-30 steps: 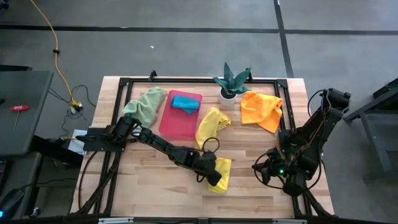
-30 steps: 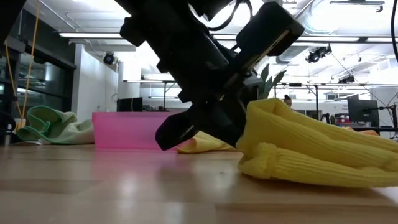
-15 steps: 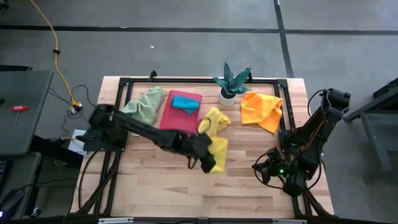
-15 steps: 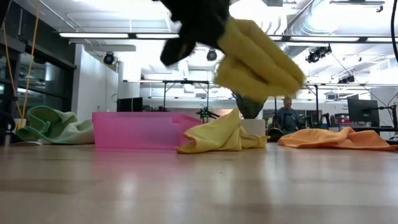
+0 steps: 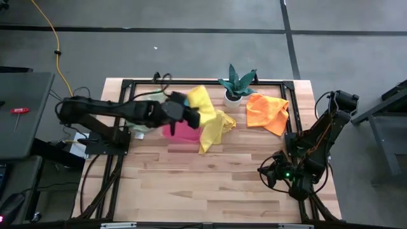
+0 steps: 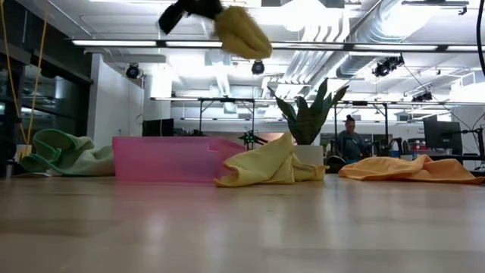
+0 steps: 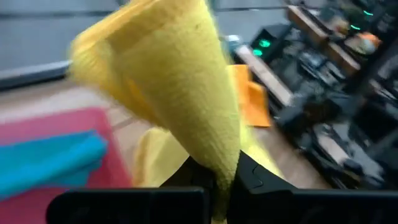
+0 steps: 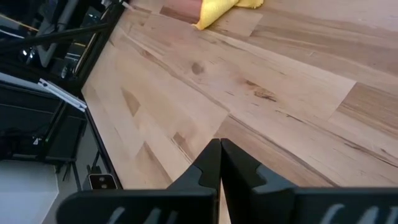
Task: Fold microfiber towels
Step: Put the yellow microfiber cloth into the pink bin
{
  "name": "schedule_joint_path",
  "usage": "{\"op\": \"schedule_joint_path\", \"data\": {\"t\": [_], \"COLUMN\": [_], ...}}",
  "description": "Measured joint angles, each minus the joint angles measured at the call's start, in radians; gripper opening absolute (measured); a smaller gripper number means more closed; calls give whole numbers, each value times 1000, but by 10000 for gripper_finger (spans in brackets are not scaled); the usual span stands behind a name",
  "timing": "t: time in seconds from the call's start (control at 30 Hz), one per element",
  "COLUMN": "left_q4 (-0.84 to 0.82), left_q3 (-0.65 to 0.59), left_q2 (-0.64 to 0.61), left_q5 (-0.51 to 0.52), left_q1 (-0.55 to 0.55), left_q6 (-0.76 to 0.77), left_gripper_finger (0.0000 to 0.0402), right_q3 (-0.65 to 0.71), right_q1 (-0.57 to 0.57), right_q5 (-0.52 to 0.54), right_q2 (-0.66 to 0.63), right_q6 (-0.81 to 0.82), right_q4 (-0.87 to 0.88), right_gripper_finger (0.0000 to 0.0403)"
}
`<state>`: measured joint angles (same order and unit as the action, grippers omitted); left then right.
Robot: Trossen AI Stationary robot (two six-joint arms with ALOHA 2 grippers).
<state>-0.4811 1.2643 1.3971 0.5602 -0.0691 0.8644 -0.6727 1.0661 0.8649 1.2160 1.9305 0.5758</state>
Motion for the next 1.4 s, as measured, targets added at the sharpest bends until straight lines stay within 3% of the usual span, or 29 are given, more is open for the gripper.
{"op": "schedule_joint_path", "data": {"t": [0.2,0.3,0.47,0.73,1.0,1.4], "left_q4": [369,544,658,654,451,269], "left_q3": [-378,-552,-699,-654,-548,-524], "left_q2": [-135,-154,-114,18,123,134], "left_q5": [54,146,293,296,191,128], "left_q1": [-25,-21,-7,-44,-102,-135], "left_q6": [277,491,840,951,994,1116], "left_gripper_finger": [0,0,0,0,0,0], "right_q3": [0,0,0,0,0,0], "right_q1": [0,-1,-7,-36,-39,-39], "right_q5": [0,0,0,-2,-4,-1], "right_q2": [0,0,0,0,0,0], "right_q6": [1,8,7,2,0,0], "right_q4": [4,4,2,2,-12,-4], "right_gripper_finger": [0,0,0,0,0,0]}}
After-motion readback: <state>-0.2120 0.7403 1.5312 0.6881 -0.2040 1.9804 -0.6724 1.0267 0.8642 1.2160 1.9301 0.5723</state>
